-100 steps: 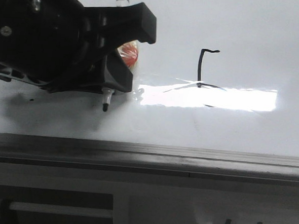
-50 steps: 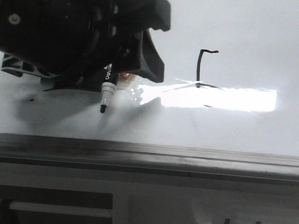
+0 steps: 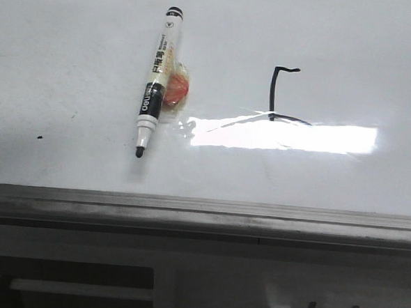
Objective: Write number 6 on whiteboard
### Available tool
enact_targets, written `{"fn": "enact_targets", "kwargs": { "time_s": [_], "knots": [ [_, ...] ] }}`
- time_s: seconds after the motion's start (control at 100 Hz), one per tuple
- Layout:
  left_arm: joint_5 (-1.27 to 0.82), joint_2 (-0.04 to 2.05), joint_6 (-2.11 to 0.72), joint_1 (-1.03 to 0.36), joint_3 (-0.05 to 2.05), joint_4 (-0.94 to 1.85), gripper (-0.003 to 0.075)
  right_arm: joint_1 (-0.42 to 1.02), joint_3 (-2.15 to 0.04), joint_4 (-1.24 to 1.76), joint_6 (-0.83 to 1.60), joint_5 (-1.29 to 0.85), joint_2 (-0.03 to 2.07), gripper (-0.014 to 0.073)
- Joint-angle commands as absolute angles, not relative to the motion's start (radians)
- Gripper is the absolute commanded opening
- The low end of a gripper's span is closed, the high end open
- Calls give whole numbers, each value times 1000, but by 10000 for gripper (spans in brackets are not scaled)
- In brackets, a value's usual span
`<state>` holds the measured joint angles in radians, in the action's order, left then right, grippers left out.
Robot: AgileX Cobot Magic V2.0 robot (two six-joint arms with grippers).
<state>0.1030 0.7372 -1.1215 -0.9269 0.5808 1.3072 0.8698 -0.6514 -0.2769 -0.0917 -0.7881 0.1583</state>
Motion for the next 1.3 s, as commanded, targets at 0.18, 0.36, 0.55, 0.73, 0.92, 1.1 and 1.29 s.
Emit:
{"fn": "enact_targets", "kwargs": {
  "time_s": [0.18, 0.36, 0.55, 0.73, 0.92, 1.1, 1.29],
  "knots": [
    [47, 438, -1179, -922, 421, 1336, -19, 857, -537, -438, -216, -779, 2, -54],
    [29, 372, -1179, -922, 369, 1337, -19, 857, -518, -434, -216, -797, 31, -54],
    [29, 374, -1179, -922, 341, 1337, -19, 857, -517, -434, -216, -795, 31, -54],
    [29, 374, -1179, -922, 337, 1337, -19, 857, -517, -434, -216, -795, 31, -54],
    [142, 325, -1228, -902, 287, 1189, -19, 857, -517, -434, -216, -795, 31, -54],
    [203, 193, -911, -714, 109, 771, -19, 857, -517, -434, -216, -795, 31, -54],
    [47, 53, -429, -420, -22, 359, -19, 857, -517, -434, -216, -795, 31, -54]
  ]
}}
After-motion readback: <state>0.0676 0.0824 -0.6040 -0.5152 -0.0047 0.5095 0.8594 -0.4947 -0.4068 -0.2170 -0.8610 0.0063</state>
